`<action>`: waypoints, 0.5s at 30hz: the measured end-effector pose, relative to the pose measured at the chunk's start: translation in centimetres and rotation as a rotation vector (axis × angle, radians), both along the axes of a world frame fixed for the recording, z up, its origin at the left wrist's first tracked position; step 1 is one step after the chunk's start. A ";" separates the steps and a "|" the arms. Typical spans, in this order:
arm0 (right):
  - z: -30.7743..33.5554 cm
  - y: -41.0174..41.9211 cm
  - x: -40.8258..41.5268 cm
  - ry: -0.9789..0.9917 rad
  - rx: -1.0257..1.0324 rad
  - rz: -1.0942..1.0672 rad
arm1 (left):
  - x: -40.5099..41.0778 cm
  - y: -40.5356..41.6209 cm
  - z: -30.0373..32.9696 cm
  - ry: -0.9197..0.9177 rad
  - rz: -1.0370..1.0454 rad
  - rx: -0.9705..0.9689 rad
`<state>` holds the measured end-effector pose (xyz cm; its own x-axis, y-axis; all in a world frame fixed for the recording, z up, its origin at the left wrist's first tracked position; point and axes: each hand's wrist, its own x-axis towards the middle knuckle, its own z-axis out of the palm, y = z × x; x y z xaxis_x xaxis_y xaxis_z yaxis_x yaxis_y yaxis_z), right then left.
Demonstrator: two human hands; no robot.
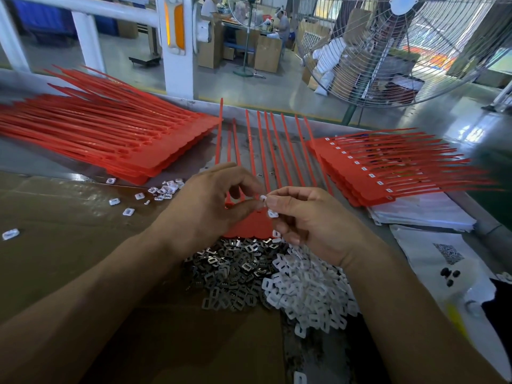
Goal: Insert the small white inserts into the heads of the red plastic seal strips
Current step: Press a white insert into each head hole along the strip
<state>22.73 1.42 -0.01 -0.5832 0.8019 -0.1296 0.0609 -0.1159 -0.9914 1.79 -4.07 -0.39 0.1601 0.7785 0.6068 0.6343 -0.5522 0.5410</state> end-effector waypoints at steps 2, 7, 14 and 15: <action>0.1 -0.2 -0.1 0.024 -0.017 -0.011 | 0.0 0.1 -0.1 -0.013 0.010 -0.007; 0.1 -0.4 -0.2 0.032 -0.020 -0.038 | 0.0 0.3 -0.3 -0.016 0.004 -0.015; 0.1 -0.4 -0.2 0.017 0.009 0.017 | -0.1 0.4 -0.5 0.002 -0.023 -0.031; 0.0 -0.4 -0.2 0.030 0.007 0.024 | -0.1 0.4 -0.5 -0.001 -0.030 -0.032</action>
<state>22.54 1.01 0.02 -0.6058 0.7885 -0.1059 0.0334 -0.1078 -0.9936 1.67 -3.66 -0.85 0.1828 0.7926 0.5817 0.6174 -0.5530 0.5595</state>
